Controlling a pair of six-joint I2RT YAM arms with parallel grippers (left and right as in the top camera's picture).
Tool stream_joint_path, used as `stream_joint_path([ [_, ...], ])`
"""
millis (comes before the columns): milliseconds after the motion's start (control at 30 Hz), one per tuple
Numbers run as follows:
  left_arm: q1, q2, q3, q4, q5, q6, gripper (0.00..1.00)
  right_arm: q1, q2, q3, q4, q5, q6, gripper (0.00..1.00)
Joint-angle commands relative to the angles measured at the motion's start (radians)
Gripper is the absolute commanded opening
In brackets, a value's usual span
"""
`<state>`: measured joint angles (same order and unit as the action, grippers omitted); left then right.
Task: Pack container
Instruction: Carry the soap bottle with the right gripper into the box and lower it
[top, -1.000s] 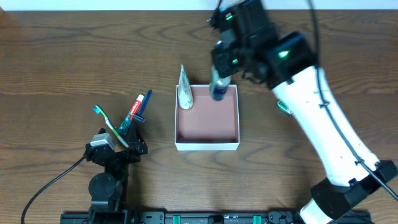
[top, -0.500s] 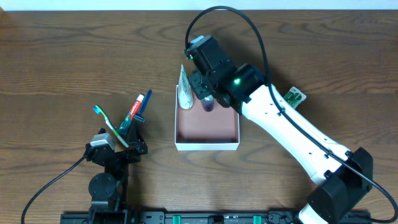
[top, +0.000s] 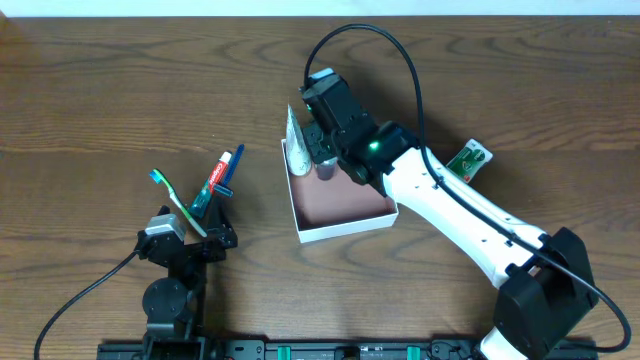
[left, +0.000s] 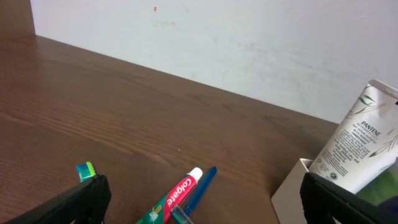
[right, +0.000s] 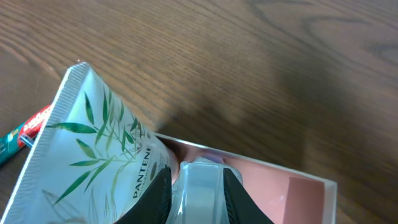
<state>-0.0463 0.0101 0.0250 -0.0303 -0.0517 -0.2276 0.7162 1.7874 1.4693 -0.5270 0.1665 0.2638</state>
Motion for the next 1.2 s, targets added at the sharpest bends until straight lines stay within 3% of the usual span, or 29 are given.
stream_joint_path([
  [0,0.006,-0.006,-0.021,-0.037,-0.011,0.017,0.98,0.011,-0.009,-0.002,0.019,0.001,0.035,0.02],
  [1167,0.006,-0.006,-0.021,-0.037,-0.011,0.017,0.98,0.011,-0.009,-0.013,0.019,-0.085,-0.174,0.03],
])
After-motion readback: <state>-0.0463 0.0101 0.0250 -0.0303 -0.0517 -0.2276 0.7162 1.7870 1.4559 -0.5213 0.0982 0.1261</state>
